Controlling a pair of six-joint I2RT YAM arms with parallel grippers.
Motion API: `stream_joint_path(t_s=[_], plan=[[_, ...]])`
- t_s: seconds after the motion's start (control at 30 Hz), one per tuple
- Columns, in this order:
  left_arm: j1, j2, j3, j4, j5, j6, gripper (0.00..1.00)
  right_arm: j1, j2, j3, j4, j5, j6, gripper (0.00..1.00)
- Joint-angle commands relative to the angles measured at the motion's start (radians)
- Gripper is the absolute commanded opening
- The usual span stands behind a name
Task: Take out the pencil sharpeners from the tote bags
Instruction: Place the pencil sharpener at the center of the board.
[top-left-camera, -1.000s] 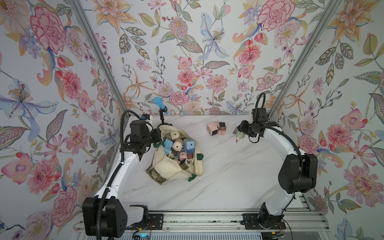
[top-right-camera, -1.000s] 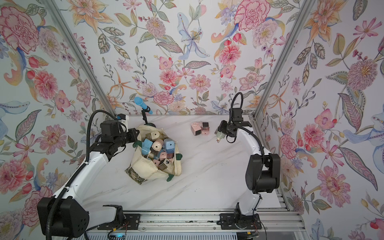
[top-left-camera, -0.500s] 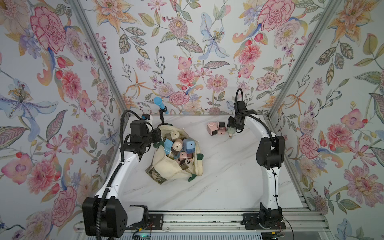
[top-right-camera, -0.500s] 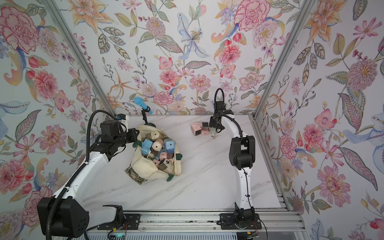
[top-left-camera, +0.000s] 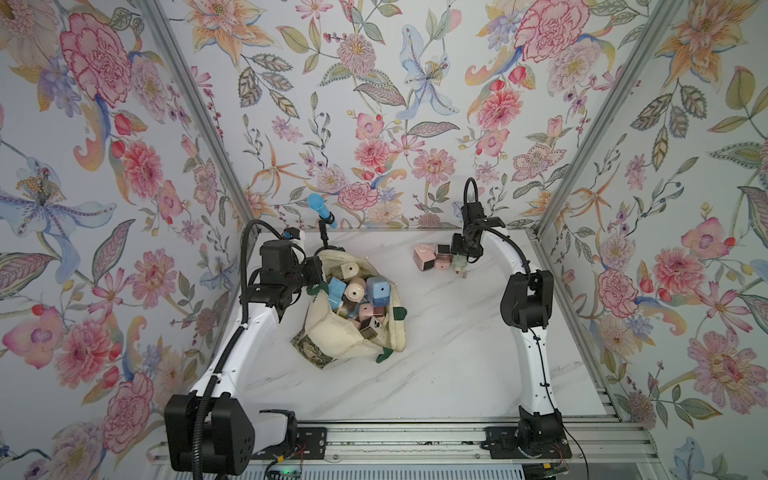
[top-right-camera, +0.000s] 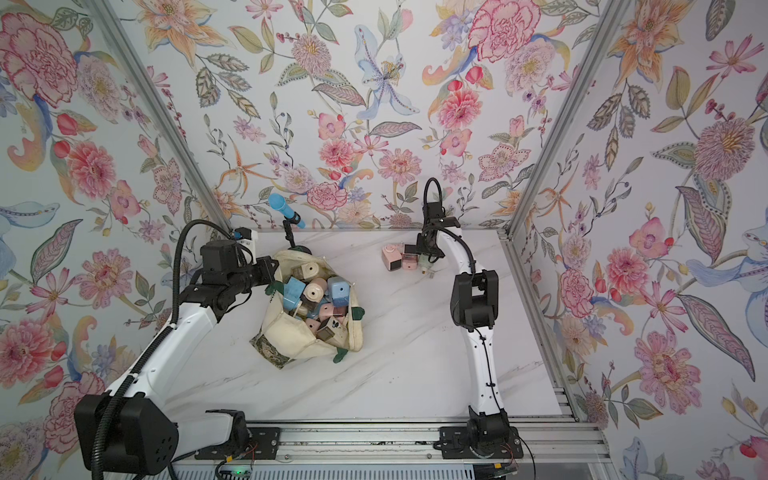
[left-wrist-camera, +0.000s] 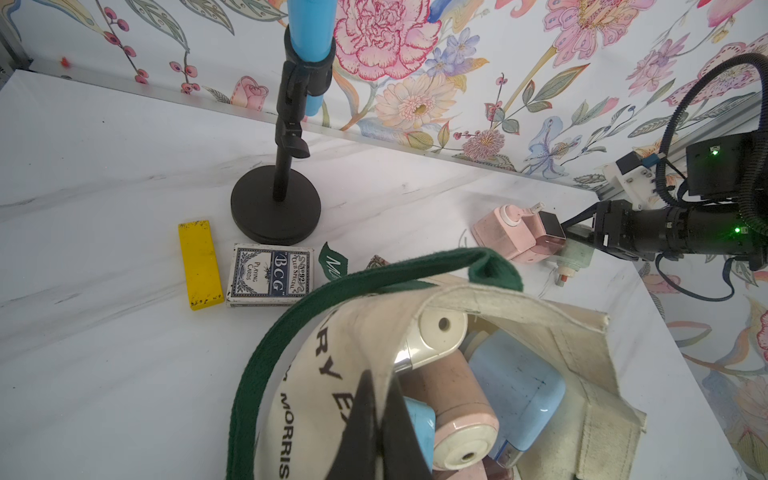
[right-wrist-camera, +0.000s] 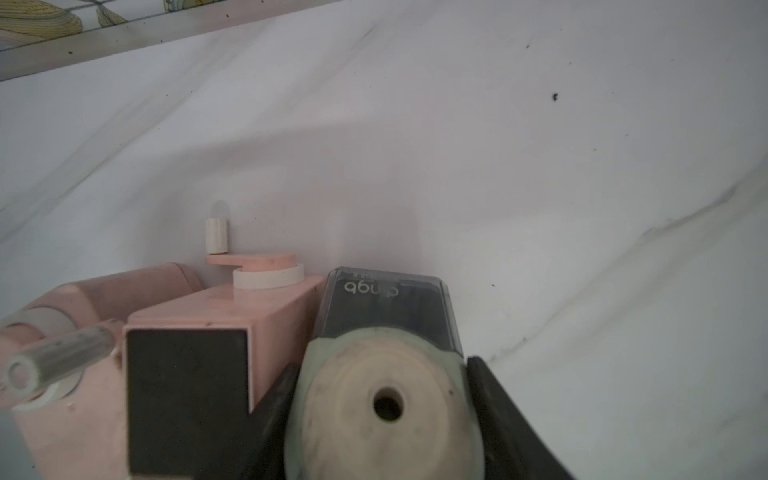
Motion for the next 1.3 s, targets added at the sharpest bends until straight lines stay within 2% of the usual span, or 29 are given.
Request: stream_joint_path(t_s=[0.0, 0.13, 0.2, 0.27, 0.53, 0.73, 0.83, 0.97, 1.1, 1.2, 1.27], plan=[[-0.003, -0.026, 0.01, 0.007, -0.006, 0.016, 0.0, 0.0, 0.025, 0.032, -0.032, -0.005, -0.005, 0.67], [-0.002, -0.025, 0.009, 0.007, -0.007, 0.016, 0.0, 0.001, 0.012, 0.03, -0.032, -0.002, -0.006, 0.75], [-0.003, -0.026, 0.01, 0.007, -0.007, 0.016, 0.0, -0.001, -0.007, 0.026, -0.032, 0.001, -0.004, 0.86], [-0.002, -0.027, 0.01, 0.008, -0.007, 0.016, 0.0, 0.0, -0.027, 0.02, -0.032, 0.004, -0.002, 0.9], [-0.004, -0.026, 0.009, 0.007, -0.008, 0.018, 0.0, 0.034, -0.154, -0.026, -0.03, 0.042, -0.001, 0.93], [-0.003, -0.029, 0.007, 0.006, -0.008, 0.019, 0.0, 0.133, -0.323, -0.082, -0.023, 0.177, -0.045, 1.0], [-0.001, -0.027, 0.007, 0.007, -0.009, 0.019, 0.0, 0.193, -0.44, -0.205, 0.051, 0.295, -0.056, 1.0], [-0.002, -0.027, 0.006, 0.008, -0.008, 0.019, 0.0, 0.191, -0.661, -0.532, 0.303, 0.161, 0.022, 1.0], [-0.004, -0.026, 0.006, 0.008, -0.009, 0.019, 0.0, 0.14, -0.889, -0.92, 0.702, -0.216, 0.056, 1.0], [-0.003, -0.024, 0.005, 0.008, -0.01, 0.02, 0.0, 0.171, -0.975, -1.04, 0.769, -0.234, 0.074, 0.99], [-0.004, -0.02, 0.011, 0.005, -0.005, 0.02, 0.0, 0.23, -1.0, -1.08, 0.764, -0.234, 0.058, 0.9]])
